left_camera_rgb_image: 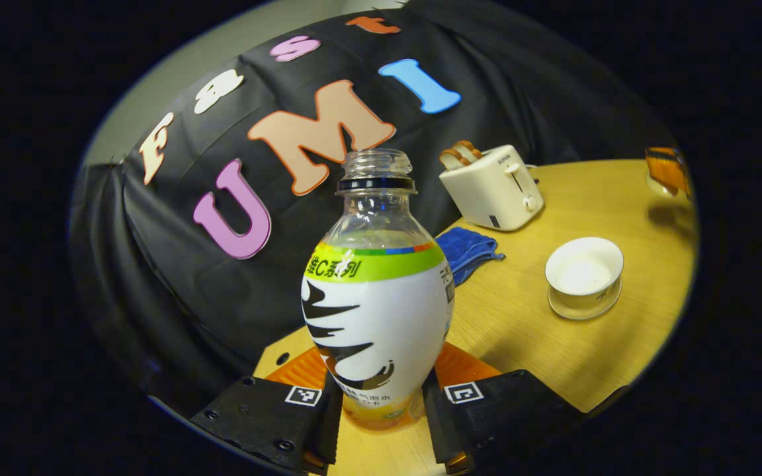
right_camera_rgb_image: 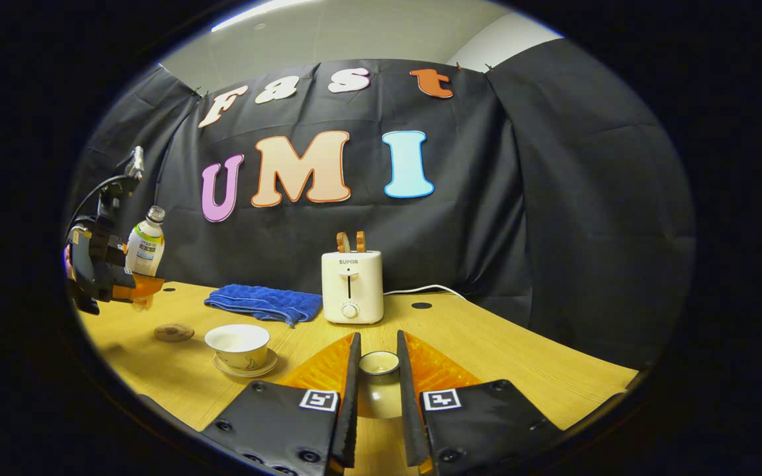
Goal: Open the teacup lid with one hand, grasp the water bottle and pour water into the teacup with the other hand; after pouring, place the water bottle on the coaster and then close the teacup lid.
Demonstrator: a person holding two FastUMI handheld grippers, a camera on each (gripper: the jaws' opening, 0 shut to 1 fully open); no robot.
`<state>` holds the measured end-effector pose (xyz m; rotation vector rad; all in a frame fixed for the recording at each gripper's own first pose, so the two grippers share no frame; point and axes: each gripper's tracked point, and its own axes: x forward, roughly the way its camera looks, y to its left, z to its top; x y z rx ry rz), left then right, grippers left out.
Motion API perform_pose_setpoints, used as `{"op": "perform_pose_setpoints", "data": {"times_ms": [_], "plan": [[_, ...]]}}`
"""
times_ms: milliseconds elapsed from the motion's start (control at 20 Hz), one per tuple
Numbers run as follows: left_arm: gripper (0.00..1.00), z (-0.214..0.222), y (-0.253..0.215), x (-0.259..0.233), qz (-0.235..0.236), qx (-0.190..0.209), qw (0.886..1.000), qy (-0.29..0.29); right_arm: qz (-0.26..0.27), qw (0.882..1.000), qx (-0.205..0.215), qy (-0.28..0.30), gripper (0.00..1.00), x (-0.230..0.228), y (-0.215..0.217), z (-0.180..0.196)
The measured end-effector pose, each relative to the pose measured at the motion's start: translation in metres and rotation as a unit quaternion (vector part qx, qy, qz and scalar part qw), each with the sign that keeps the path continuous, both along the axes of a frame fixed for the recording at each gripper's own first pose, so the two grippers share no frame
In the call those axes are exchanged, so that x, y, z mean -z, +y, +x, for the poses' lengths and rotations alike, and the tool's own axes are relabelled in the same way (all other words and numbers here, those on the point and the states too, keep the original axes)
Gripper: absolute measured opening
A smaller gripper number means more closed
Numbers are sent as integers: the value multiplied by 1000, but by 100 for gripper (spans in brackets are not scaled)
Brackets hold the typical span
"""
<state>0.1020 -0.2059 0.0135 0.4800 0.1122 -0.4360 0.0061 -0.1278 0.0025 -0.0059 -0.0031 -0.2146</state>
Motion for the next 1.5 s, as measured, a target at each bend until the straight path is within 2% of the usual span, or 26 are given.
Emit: {"op": "perform_pose_setpoints", "data": {"times_ms": [200,500,650,900,1200,1500], "plan": [[52,3,5,14,-105,1,994,22,-1,1000,3,0,32,0,-1,0],[52,14,0,12,-226,11,973,37,-1,1000,11,0,32,0,-4,0],[52,23,0,19,-228,2,973,42,-1,1000,12,-1,32,0,-4,-1],[53,28,-8,29,-208,9,976,63,-1,1000,12,0,32,0,-4,-1],[54,33,-19,36,-206,15,976,70,-1,1000,12,0,31,0,-4,-1],[61,34,-20,40,-203,16,976,74,-1,1000,13,0,33,-1,-4,-1]]}}
